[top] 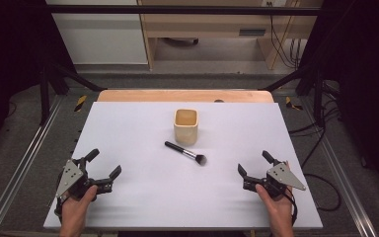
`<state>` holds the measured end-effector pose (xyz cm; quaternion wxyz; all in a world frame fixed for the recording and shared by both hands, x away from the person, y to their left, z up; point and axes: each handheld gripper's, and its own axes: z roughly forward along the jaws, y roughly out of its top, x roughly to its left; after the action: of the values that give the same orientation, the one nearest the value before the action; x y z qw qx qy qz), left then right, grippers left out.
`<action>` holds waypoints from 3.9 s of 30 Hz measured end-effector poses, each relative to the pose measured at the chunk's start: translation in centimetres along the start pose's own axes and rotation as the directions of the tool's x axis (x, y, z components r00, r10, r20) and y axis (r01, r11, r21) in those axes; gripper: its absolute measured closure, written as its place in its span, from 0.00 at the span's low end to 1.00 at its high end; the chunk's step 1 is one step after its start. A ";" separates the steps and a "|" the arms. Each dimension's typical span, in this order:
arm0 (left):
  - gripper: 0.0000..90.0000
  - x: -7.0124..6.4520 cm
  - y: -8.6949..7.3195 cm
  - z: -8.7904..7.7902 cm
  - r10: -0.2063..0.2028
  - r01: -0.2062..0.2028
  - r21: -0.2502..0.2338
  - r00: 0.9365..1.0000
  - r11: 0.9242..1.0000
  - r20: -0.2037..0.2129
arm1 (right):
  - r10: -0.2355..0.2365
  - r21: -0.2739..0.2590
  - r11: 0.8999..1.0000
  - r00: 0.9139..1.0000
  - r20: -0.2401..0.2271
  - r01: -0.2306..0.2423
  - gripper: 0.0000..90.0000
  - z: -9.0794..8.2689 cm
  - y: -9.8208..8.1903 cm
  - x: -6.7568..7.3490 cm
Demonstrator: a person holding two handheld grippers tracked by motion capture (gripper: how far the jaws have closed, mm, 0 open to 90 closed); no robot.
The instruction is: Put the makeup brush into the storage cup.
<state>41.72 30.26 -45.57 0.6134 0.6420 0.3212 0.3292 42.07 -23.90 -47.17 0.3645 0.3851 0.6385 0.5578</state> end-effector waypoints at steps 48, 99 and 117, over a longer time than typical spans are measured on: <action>0.01 -0.7 -0.1 0.5 0.005 -0.006 0.011 0.999 1.000 0.049 | -0.125 0.392 0.885 0.941 -0.315 0.249 0.05 7.4 8.1 5.5; 0.01 -1.2 -0.3 0.8 0.019 -0.022 0.038 0.997 0.999 0.079 | -0.110 0.574 0.745 0.912 -0.396 0.339 0.07 16.7 6.2 9.5; 0.01 -1.4 -0.3 0.8 0.023 -0.027 0.039 0.996 0.999 0.091 | -0.072 0.607 0.728 0.916 -0.396 0.319 0.20 18.2 4.9 10.0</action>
<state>41.59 28.63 -45.90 0.6100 0.6725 0.2918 0.3010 54.39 -6.73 -44.71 0.1446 0.3141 0.8849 0.3120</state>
